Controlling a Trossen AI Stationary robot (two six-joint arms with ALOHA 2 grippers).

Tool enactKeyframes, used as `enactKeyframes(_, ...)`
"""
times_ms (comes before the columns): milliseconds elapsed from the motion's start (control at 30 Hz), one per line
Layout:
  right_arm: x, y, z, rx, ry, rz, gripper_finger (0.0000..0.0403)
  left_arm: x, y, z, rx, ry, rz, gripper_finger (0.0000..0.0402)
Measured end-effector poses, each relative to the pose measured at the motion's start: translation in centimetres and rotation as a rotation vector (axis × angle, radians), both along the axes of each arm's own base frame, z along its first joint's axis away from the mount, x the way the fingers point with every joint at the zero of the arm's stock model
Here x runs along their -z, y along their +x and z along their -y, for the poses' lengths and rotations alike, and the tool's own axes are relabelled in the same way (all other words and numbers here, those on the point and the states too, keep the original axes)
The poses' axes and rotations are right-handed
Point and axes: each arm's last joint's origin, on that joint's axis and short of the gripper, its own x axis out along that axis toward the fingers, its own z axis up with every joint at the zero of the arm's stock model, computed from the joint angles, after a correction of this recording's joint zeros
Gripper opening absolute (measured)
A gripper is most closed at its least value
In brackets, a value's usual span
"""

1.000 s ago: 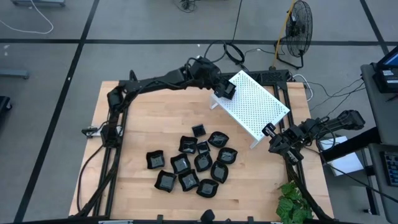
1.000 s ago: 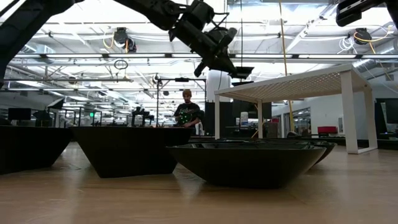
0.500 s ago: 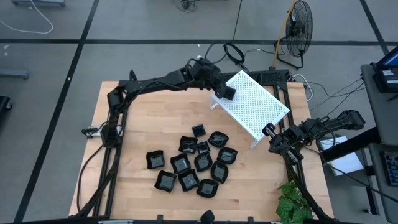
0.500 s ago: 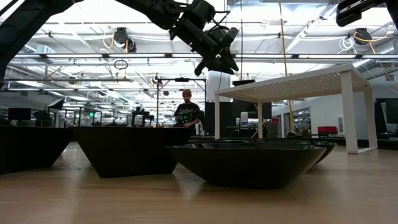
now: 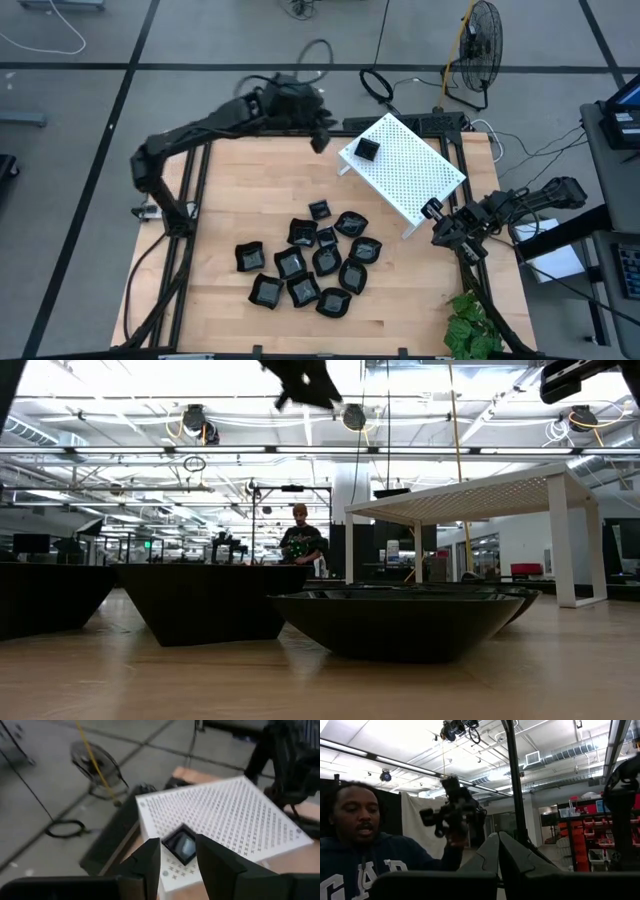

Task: Pick & Place Mini shaped plates
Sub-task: Stack the black square plate on top of the other black square plates on the shelf

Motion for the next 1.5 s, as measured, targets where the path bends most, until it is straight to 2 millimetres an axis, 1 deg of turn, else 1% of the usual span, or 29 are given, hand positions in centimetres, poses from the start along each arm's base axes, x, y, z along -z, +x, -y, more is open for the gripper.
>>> enactKeyframes(100, 0.0, 0.0, 0.0, -0.001, 0.0, 0.001, 0.0, -1.9, -1.4, 0.8, -0.013, 0.029, 0.055, 0.0129)
enactKeyframes(300, 0.0, 0.0, 0.0, -0.001, 0.0, 0.0, 0.0, -4.9, -3.1, 2.0, -0.007, 0.064, 0.218, 0.0129)
enactKeyframes(567, 0.0, 0.0, 0.0, 0.0, 0.0, 0.0, 0.0, -6.6, -3.2, 2.1, -0.003, 0.119, 0.364, 0.0129)
enactKeyframes(1500, 0.0, 0.0, 0.0, 0.0, 0.0, 0.001, 0.0, -6.7, -3.2, 2.1, -0.005, 0.122, 0.377, 0.0129)
